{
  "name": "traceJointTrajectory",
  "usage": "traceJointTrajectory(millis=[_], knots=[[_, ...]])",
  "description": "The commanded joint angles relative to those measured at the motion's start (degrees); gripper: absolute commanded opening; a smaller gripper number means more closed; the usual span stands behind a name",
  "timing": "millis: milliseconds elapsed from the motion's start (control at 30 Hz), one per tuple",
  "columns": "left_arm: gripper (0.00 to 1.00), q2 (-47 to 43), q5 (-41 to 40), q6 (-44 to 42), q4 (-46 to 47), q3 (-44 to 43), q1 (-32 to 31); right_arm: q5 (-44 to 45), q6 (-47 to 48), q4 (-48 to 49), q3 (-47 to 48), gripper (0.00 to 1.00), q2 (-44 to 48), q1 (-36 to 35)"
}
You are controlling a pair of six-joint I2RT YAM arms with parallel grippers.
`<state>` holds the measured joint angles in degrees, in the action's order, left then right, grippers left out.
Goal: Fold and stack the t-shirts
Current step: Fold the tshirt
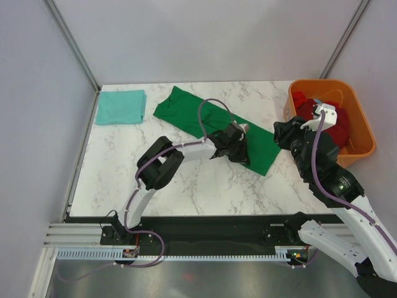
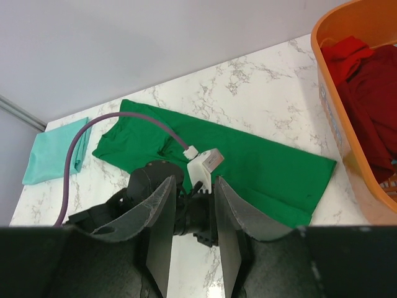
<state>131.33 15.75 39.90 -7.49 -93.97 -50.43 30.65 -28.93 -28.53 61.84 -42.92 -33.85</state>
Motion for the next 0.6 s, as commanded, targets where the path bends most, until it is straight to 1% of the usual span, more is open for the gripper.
traceJointTrajectory(millis=[0,67,133,167,200,267,300,333,467,500,567], knots=[[0.12,-2.65,-4.67,0.18,-6.31,7.55,-0.81,1.95,0.72,-0.65,2.49,0.40,0.55,0.10],[0.12,-5.28,-5.29,-0.52,-6.31,9.94,-0.98,2.22,0.71,-0.82,2.32,0.40,0.64,0.09],[0.12,-7.65,-6.07,-0.35,-6.31,14.33,-1.07,2.57,0.45,-0.73,1.88,0.40,0.64,0.09],[0.12,-10.28,-6.34,-0.18,-6.31,16.00,-1.07,2.83,0.28,-0.82,1.70,0.40,0.38,0.10],[0.12,-11.95,-6.87,0.00,-6.31,19.41,-1.07,3.09,0.10,-0.82,1.44,0.40,0.29,0.10],[0.12,-16.86,-7.75,0.26,-6.31,23.12,-1.07,3.01,-0.16,-0.82,0.91,0.40,-1.29,0.18],[0.12,-18.55,-8.01,0.44,-6.49,26.96,-1.16,2.75,-0.08,-0.65,0.82,0.40,-1.90,0.01],[0.12,-20.22,-8.45,0.70,-6.40,29.18,-1.16,2.40,0.18,-0.65,0.65,0.40,-4.00,0.01],[0.14,-28.39,-10.29,2.28,-6.40,39.81,-1.16,-1.82,0.45,-0.03,0.47,0.40,-9.19,0.18],[0.14,-29.80,-10.73,2.72,-6.40,44.01,-1.16,-2.96,0.36,0.40,0.30,0.40,-10.25,0.36],[0.15,-34.37,-12.14,4.12,-6.75,47.81,-1.16,-7.09,0.01,1.55,-0.06,0.40,-13.06,0.71]])
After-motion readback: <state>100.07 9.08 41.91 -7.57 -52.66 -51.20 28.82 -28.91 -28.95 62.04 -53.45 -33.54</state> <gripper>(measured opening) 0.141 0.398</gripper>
